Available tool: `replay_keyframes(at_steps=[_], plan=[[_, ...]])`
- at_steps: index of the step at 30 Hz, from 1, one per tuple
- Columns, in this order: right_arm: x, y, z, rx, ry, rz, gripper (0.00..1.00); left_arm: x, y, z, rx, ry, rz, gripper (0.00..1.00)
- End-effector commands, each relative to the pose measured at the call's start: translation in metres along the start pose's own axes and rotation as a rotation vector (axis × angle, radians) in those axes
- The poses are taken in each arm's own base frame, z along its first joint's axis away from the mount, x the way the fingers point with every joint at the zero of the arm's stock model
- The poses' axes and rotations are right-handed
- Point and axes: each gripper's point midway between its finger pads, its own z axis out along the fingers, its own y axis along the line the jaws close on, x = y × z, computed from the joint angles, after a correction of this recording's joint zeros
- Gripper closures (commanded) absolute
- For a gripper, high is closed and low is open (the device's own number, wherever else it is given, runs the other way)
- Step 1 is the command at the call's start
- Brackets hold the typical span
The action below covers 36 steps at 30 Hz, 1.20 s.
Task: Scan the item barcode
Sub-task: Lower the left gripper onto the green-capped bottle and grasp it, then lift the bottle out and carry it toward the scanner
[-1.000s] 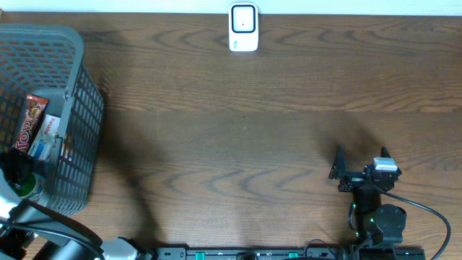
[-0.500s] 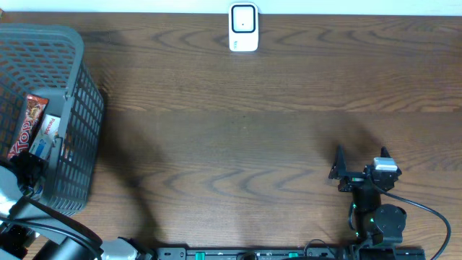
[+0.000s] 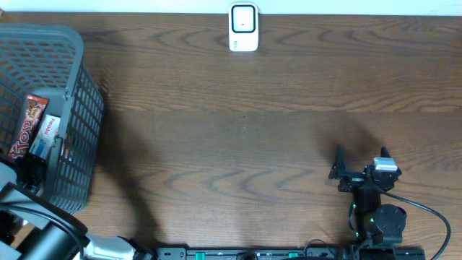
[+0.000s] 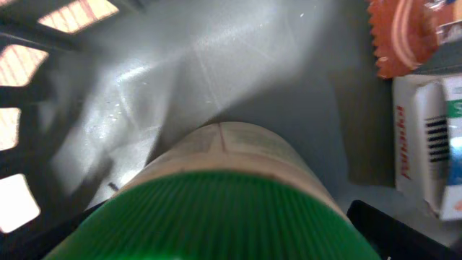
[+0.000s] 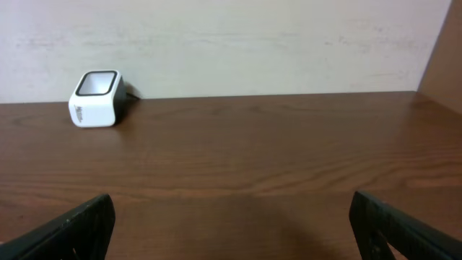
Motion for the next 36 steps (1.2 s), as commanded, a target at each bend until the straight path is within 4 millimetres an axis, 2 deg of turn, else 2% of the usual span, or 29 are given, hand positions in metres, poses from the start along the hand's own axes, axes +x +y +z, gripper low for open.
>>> replay_keyframes(at_steps=[1, 4, 6, 12, 17, 22, 24, 29, 36], plan=[[0.001, -0.002, 0.000, 0.008, 0.000, -0.004, 0.01, 0.004, 0.003, 0.007, -0.003, 0.019, -0.021, 0.09], [0.001, -0.002, 0.000, 0.008, 0.000, -0.004, 0.01, 0.002, 0.002, 0.005, -0.002, 0.012, -0.021, 0.25], [0.001, -0.002, 0.000, 0.008, 0.000, -0.004, 0.01, 0.001, 0.002, 0.004, -0.001, 0.010, -0.021, 0.30], [0.000, -0.002, 0.000, 0.008, 0.000, -0.004, 0.01, -0.004, 0.002, -0.005, 0.004, -0.020, -0.024, 0.30], [0.001, -0.002, 0.000, 0.008, 0.000, -0.004, 0.01, -0.019, 0.002, -0.036, 0.023, -0.116, -0.035, 0.32], [0.001, -0.002, 0.000, 0.008, 0.000, -0.004, 0.01, -0.033, 0.003, -0.084, 0.051, -0.254, -0.059, 0.31], [0.001, -0.002, 0.000, 0.008, 0.000, -0.004, 0.01, -0.038, -0.001, -0.115, 0.103, -0.335, -0.073, 0.32], [0.001, -0.002, 0.000, 0.008, 0.000, -0.004, 0.01, -0.039, -0.025, -0.173, 0.300, -0.462, -0.079, 0.32], [0.001, -0.002, 0.000, 0.008, 0.000, -0.004, 0.01, -0.024, -0.063, -0.253, 0.629, -0.584, -0.046, 0.31]])
